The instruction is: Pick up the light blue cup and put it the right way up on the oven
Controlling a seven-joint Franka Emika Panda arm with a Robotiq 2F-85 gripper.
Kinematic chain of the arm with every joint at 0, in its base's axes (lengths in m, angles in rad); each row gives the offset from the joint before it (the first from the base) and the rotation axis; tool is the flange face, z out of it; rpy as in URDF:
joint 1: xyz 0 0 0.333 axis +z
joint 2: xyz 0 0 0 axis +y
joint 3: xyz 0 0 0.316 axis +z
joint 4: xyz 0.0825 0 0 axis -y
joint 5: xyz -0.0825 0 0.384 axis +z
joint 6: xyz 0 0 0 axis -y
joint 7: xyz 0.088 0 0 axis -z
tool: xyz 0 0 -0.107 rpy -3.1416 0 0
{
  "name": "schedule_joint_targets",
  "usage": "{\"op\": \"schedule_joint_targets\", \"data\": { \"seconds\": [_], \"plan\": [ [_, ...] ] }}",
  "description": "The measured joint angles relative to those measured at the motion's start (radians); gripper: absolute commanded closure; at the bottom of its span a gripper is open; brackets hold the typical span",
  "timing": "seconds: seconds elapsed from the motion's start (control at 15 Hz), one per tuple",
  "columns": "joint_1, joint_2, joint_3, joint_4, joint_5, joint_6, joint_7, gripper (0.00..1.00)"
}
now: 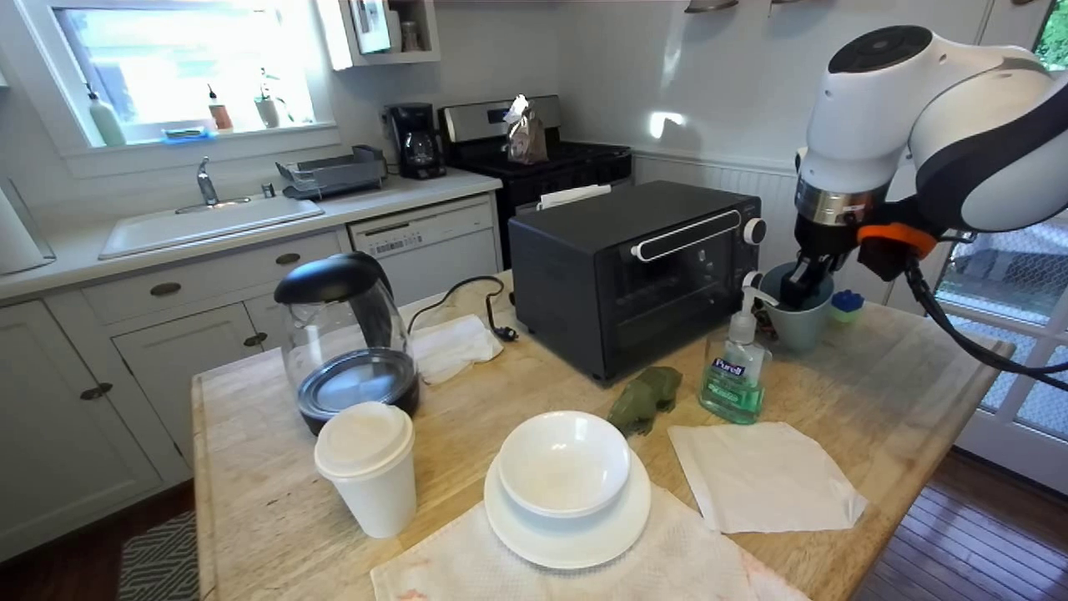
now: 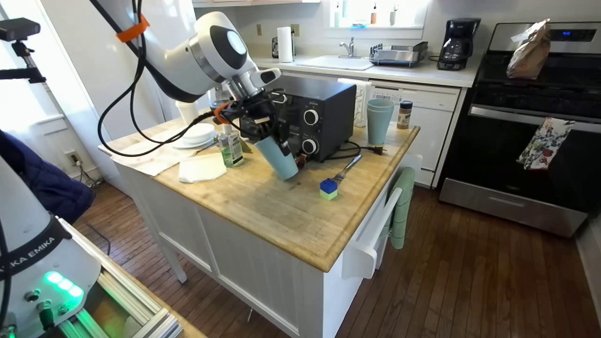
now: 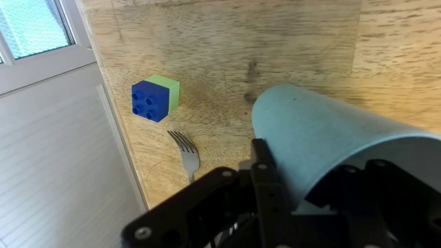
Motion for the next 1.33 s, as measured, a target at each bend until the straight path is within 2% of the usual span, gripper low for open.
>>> {"op": "schedule_joint_targets", "data": {
  "seconds": [0.13,0.47,0.6,0.93,1.33],
  "plan": [
    [0.000,-0.001,0.002,0.005,0.095,-0.022,-0.053,0.98],
    [0.000,-0.012,0.021,0.050,0.454,-0.161,-0.354,0.98],
    [-0.002,-0.018,0.022,0.087,0.548,-0.236,-0.444,0.98],
    [-0.007,-0.033,0.022,0.173,0.663,-0.390,-0.562,0.98],
    [-0.007,-0.064,0.027,0.259,0.719,-0.566,-0.630,0.98]
  ]
}}
